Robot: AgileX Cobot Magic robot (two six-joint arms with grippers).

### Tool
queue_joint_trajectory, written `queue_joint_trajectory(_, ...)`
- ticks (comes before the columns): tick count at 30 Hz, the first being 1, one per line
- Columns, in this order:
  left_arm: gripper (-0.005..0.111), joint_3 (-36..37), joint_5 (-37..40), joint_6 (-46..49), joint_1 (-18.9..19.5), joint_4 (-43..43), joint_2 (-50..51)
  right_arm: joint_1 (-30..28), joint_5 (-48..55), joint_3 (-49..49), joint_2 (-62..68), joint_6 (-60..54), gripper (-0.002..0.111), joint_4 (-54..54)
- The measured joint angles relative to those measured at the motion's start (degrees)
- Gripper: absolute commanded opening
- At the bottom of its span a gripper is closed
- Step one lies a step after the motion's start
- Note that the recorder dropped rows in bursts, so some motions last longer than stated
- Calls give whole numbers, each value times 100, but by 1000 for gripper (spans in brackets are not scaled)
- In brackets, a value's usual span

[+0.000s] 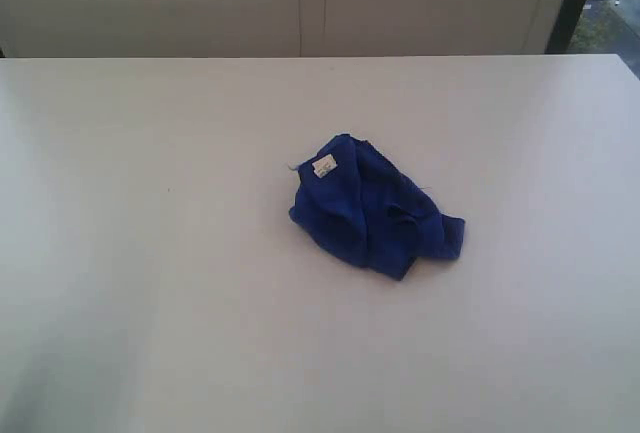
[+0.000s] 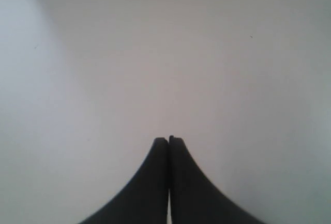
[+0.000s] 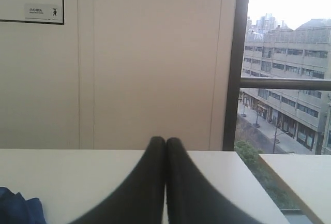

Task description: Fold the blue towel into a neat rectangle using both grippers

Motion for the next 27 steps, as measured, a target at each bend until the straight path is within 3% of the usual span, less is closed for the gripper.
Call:
queue_joint_trajectory(9, 0, 0, 0, 0, 0, 0, 0, -10, 642, -1428, 1674, 774, 0, 0)
queue_joint_trajectory(15, 0, 0, 0, 0, 0, 0, 0, -10, 1863, -2620, 3883, 918, 0, 612)
queue_joint_trajectory(23, 0, 0, 0, 0, 0, 0, 0, 232, 2791, -3603, 6227, -1492, 0, 3235)
queue_joint_trajectory(25, 0, 0, 0, 0, 0, 0, 0, 669, 2910, -3955, 7180, -2327, 0, 4118)
queue_joint_trajectory(27, 0, 0, 0, 0, 0, 0, 0, 872, 2939, -4115, 7597, -2494, 0, 4349)
